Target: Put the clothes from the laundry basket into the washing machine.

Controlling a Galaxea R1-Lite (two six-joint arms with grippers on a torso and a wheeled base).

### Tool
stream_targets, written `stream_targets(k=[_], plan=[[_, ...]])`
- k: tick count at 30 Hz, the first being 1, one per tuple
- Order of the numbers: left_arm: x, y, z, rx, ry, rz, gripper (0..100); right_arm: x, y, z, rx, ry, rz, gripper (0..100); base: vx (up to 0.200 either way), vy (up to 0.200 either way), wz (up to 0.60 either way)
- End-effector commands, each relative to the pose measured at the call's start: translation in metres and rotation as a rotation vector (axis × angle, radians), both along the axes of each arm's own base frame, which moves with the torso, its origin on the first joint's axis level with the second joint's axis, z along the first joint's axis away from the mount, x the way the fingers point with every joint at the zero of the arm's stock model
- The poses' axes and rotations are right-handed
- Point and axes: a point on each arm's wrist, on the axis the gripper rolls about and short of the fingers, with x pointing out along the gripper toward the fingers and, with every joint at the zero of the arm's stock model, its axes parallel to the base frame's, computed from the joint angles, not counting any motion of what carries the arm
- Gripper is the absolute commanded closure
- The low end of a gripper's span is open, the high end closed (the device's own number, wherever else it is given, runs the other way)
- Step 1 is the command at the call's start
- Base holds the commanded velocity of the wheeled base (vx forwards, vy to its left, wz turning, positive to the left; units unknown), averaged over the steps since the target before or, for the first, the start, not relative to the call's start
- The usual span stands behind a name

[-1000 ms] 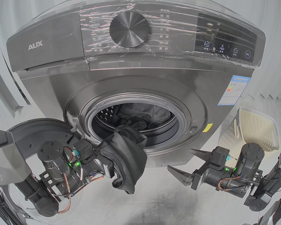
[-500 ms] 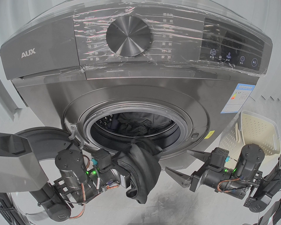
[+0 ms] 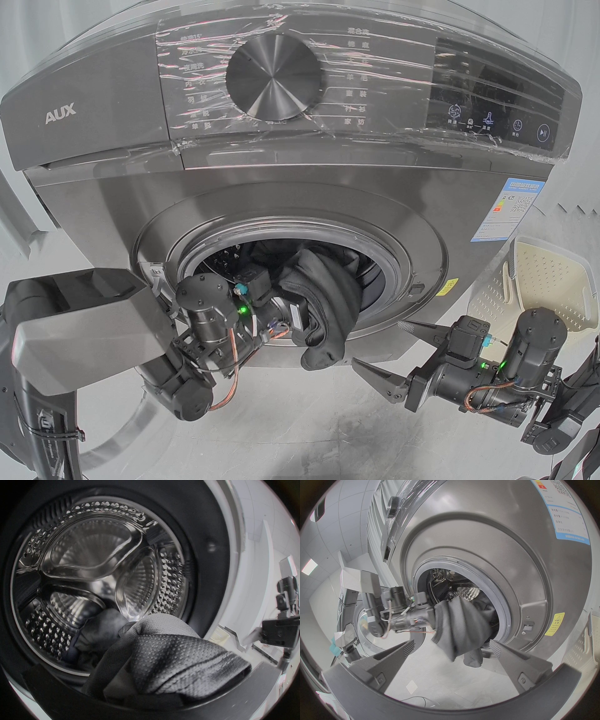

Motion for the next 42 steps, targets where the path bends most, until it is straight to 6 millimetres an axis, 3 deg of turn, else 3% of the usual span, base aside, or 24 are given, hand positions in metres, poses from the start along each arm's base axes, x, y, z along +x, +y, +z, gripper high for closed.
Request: stream_targets(k=[1,11,18,26,34,39,40,42], plan=[[0.048,-0.007,-0.022,-0.036,-0.029,0.050,100,-0.003,0.002,0.000,0.001,0.001,0.013,0,0.000,0.000,0.00],[0.071,-0.023,-0.030,-0.062,-0.050,0.072,100,-0.004,0.004,-0.003,-0.007,0.009,0.022,0,0.000,0.000,0.00],[0.103,-0.037,-0.011,-0.093,-0.079,0.135,100,-0.004,0.004,-0.004,-0.010,0.015,0.022,0,0.000,0.000,0.00],[0.135,-0.046,-0.002,-0.116,-0.114,0.196,100,-0.004,0.005,-0.005,-0.013,0.018,0.024,0,0.000,0.000,0.00],[0.153,-0.043,0.014,-0.157,-0.156,0.285,100,-0.004,0.005,-0.005,-0.013,0.018,0.025,0,0.000,0.000,0.00],[0.155,-0.042,0.013,-0.157,-0.153,0.301,100,-0.004,0.006,-0.006,-0.016,0.020,0.028,0,0.000,0.000,0.00],[0.155,-0.042,0.013,-0.158,-0.154,0.300,0,-0.005,0.006,-0.006,-0.014,0.019,0.028,0,0.000,0.000,0.00],[0.152,-0.043,0.011,-0.152,-0.138,0.306,0,-0.005,0.006,-0.006,-0.016,0.020,0.030,0,0.000,0.000,0.00]])
